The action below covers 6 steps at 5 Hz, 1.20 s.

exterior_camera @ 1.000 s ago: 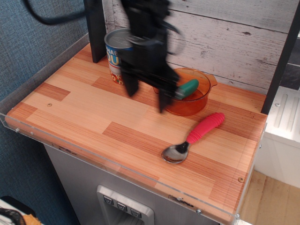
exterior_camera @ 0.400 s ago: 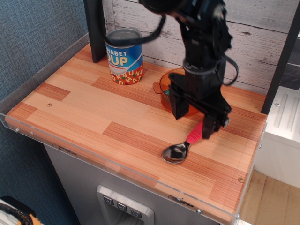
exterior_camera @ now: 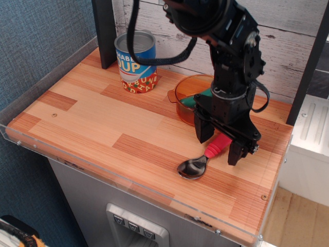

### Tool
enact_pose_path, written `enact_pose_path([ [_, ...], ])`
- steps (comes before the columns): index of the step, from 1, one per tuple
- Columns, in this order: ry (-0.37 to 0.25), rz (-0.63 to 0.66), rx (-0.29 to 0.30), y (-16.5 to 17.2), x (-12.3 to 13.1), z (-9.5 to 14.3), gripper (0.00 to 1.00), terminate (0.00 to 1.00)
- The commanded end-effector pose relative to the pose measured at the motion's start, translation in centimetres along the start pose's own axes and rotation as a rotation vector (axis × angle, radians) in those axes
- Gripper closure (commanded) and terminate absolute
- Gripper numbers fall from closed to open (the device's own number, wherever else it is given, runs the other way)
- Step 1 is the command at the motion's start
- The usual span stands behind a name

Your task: Place the spoon in front of the can.

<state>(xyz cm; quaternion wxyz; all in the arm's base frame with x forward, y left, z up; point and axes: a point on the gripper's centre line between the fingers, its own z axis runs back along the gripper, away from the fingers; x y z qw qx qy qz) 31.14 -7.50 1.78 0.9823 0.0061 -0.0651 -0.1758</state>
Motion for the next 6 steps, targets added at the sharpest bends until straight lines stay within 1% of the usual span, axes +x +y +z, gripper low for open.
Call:
enact_pose_path([
  [1,-0.049,0.0,-0.015,0.3,0.1,-0.4,0.0,0.0],
  [2,-0.045,-0.004,-0.015,0.3,0.0,-0.8,0.0,0.0],
  [3,-0.028,-0.021,0.004,0.0,-0.2,-0.6,1.0,0.0],
  [5,-0.052,-0.05,0.012,-0.8,-1.2,1.5,1.0,0.0],
  [6,-0.063,0.006,0.038,-0.4,-2.1,4.1,1.0,0.0],
])
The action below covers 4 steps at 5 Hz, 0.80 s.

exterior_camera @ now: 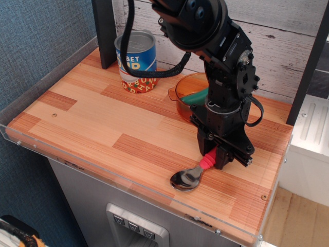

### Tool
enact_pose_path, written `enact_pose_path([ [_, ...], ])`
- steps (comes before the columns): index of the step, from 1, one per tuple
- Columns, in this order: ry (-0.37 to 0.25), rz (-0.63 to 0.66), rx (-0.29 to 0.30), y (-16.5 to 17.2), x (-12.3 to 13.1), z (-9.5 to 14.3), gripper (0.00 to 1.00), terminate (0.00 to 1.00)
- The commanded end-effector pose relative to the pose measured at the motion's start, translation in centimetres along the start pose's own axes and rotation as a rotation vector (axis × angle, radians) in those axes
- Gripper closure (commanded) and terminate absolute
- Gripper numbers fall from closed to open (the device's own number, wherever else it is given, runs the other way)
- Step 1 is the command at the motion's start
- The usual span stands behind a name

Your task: Place the spoon in front of the can.

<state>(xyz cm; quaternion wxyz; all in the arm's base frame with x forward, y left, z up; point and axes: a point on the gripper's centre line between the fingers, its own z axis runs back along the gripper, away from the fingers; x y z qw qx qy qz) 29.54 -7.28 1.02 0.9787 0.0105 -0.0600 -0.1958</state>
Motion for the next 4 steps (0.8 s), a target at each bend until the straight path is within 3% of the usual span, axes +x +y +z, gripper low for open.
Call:
enact_pose_path([
  [1,-0.09,0.178,0.037,1.7,-1.9,6.6,1.0,0.0],
  [2,-0.147,0.259,0.059,3.5,-3.3,8.6,1.0,0.0],
  [3,-0.107,0.496,0.144,7.1,-4.9,8.9,1.0,0.0],
  [4,-0.092,0.749,0.148,10.5,-5.9,8.6,1.0,0.0],
])
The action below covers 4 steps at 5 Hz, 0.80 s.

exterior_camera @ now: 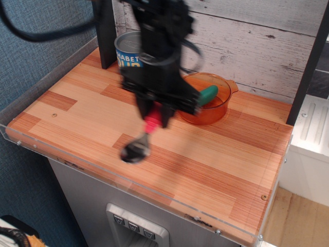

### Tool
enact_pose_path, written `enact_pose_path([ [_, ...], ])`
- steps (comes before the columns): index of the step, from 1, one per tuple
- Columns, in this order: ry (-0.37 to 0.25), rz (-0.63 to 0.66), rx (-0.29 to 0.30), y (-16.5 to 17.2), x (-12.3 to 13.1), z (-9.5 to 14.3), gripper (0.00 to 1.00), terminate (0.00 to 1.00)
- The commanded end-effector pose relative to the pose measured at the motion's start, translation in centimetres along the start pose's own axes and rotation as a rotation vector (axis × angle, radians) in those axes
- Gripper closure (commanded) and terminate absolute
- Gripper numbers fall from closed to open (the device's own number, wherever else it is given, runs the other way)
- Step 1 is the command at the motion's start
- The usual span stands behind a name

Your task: Place the spoon in front of the can.

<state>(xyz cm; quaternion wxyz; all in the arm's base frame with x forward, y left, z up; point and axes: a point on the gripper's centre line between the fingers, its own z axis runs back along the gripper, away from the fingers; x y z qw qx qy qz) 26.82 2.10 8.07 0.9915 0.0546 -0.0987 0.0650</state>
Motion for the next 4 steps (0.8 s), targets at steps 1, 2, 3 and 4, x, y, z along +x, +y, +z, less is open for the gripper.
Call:
enact_pose_path([
  [1,-0.014,0.491,0.006,5.8,1.3,-0.1,1.0,0.0],
  [2,0.025,0.736,0.052,7.8,1.3,-1.3,1.0,0.0],
  [3,0.036,0.911,0.099,8.8,1.5,-2.9,1.0,0.0],
  [4,0.036,0.85,0.185,9.7,2.1,-4.2,1.0,0.0],
])
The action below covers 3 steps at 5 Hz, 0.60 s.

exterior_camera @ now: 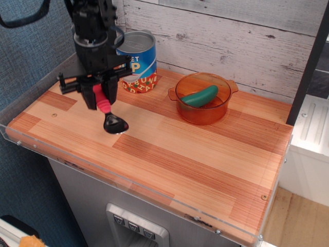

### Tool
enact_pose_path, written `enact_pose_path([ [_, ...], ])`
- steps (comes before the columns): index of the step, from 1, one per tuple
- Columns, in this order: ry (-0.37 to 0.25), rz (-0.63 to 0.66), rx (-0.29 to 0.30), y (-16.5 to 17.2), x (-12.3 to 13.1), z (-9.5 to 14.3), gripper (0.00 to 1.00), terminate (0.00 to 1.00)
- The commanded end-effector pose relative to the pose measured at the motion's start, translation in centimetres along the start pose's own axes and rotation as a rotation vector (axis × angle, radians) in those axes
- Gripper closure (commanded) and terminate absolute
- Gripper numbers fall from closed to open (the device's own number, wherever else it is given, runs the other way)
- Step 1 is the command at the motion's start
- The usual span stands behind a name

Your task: Place the spoon in front of the can.

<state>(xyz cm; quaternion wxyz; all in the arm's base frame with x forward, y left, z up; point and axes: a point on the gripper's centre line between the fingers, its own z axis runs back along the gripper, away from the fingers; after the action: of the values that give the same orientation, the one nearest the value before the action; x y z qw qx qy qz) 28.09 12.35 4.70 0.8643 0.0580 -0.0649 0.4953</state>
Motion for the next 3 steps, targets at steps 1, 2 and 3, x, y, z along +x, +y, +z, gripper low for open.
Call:
enact_pose_path([
  [1,-0.066,-0.025,0.075,0.6,1.1,-0.8,1.0,0.0],
  [2,-0.041,-0.038,0.079,0.7,1.7,-2.1,1.0,0.0],
  [3,-0.018,-0.083,0.068,0.5,1.7,-2.6,1.0,0.0],
])
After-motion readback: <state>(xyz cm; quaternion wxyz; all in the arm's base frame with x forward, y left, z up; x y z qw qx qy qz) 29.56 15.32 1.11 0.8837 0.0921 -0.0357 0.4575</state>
